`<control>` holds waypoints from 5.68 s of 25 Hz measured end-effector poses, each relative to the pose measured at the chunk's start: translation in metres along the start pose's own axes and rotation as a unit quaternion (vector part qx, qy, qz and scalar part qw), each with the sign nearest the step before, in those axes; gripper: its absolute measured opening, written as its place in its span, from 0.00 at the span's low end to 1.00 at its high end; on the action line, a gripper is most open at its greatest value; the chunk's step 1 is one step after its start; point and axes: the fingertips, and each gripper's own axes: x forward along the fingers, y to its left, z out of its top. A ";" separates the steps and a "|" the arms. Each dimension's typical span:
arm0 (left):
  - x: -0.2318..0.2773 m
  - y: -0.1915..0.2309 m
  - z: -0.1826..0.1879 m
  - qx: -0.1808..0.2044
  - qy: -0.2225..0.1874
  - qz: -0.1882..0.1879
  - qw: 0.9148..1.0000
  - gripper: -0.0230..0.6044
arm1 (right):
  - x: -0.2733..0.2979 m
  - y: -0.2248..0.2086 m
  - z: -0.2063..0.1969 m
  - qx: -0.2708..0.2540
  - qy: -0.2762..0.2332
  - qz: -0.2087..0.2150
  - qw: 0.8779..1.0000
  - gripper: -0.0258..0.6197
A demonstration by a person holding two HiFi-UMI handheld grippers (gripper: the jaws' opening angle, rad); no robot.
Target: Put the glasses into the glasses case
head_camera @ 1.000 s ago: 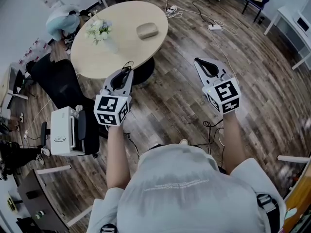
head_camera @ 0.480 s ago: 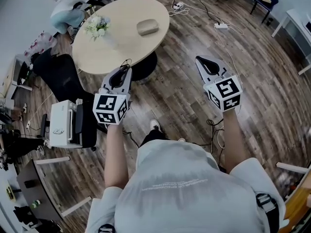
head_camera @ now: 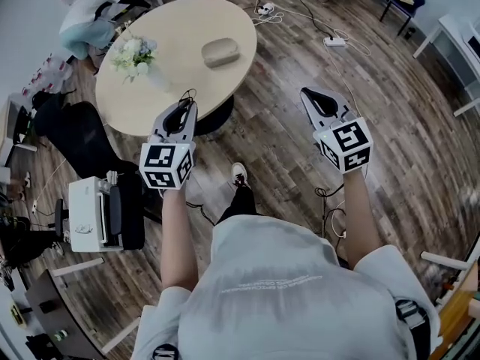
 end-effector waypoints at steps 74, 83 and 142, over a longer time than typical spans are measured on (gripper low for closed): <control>0.416 0.117 -0.273 0.137 0.385 -0.241 0.881 0.16 | 0.426 -0.129 -0.186 0.168 0.287 0.120 0.935 0.04; 0.403 0.110 -0.276 0.111 0.393 -0.254 0.877 0.18 | 0.416 -0.123 -0.187 0.169 0.288 0.116 0.935 0.04; 0.142 0.107 0.046 0.027 -0.011 0.010 1.000 0.06 | 0.165 -0.080 0.065 -0.034 0.004 0.003 0.999 0.04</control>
